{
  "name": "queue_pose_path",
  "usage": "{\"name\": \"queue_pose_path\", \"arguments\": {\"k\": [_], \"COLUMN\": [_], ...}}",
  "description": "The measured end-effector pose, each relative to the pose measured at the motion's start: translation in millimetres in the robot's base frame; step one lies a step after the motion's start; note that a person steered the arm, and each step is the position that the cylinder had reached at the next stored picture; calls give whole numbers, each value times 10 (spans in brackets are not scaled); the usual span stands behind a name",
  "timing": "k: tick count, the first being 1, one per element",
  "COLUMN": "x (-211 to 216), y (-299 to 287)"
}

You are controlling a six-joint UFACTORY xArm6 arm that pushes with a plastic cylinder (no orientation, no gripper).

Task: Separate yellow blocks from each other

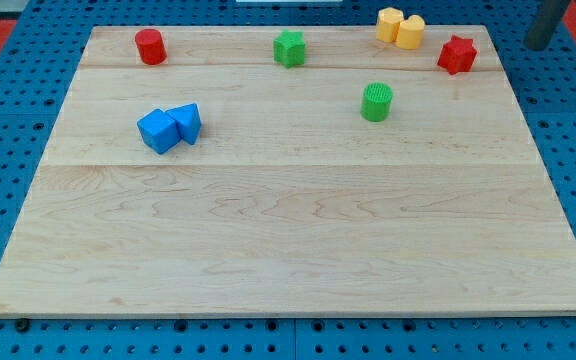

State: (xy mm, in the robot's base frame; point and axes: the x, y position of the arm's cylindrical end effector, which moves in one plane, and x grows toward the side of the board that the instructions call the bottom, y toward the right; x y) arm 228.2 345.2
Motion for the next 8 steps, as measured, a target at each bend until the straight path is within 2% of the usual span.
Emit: {"name": "queue_pose_path", "arguments": {"k": [2,4,7,8], "x": [-363,-374,-371,-367], "y": [-4,-98,-727,-1309]}}
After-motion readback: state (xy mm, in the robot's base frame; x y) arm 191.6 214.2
